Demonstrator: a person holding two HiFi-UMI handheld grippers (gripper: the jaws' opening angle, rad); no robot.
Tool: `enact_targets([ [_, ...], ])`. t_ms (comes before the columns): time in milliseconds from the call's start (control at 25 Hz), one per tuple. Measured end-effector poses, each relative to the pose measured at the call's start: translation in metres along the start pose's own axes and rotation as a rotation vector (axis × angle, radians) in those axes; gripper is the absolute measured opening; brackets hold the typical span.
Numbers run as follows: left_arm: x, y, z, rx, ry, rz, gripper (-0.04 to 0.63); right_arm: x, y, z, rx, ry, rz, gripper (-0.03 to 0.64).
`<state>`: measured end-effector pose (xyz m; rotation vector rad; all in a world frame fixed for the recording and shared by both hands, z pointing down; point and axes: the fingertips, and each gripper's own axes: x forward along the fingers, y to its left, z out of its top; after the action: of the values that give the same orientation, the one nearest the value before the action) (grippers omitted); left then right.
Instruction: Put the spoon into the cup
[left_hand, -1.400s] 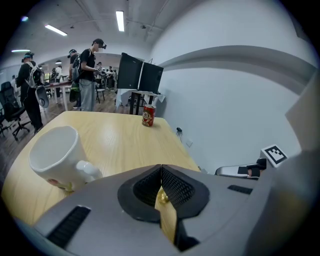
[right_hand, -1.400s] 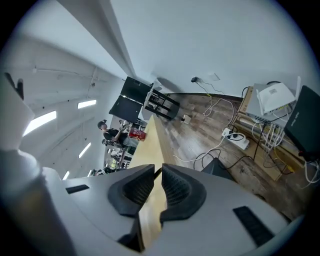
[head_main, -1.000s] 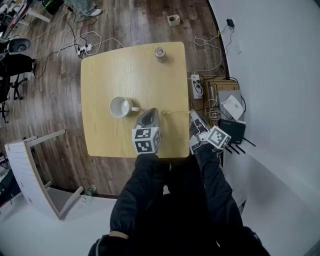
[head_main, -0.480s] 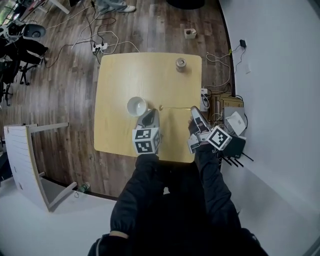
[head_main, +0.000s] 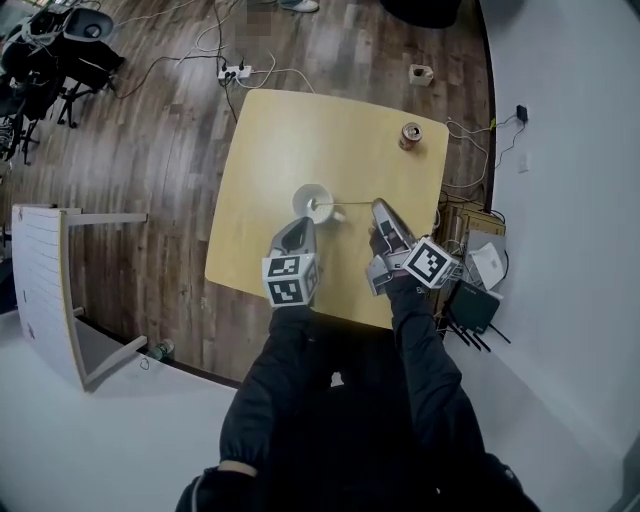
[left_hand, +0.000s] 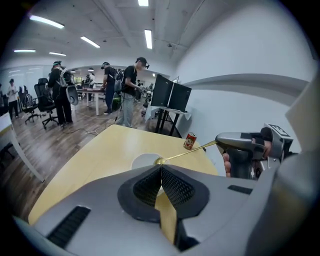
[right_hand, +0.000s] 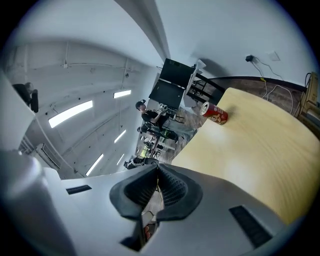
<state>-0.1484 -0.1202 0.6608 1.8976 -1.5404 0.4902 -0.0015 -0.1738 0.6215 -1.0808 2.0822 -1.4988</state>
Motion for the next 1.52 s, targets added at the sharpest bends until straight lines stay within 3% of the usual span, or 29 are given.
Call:
enact_targets([
  [600,-0.011,0.073,-0.017,-0.071,0.016,0.063,0.034,0.064,-0.014,-0.064,-0.264,0.165,-0.185,0.025],
  [880,-0.015,0.082,-0.015,-0.078,0.023,0.052,0.034,0.066,-0.019,-0.068,-0.259,0.184,-0.215,0.03],
  [1000,-0.017,0.083,-0.015,-0.077,0.027,0.051,0.034,0.059,-0.022,-0.065,-0.24,0.184,-0.224,0.112],
  [1240,-0.026,0.074,-0.005,-0.089,0.013,0.038,0.034,0.033,-0.013,-0.051,-0.237,0.147,-0.241,0.153],
  [1440,-0.038,0.059,0.007,-0.09,-0.007,0.01,0.034,0.012,0.007,-0.037,-0.27,0.119,-0.247,0.161],
  [1520,-0.046,0.052,0.015,-0.095,-0.018,0.001,0.034,0.005,0.024,-0.034,-0.311,0.115,-0.238,0.133],
])
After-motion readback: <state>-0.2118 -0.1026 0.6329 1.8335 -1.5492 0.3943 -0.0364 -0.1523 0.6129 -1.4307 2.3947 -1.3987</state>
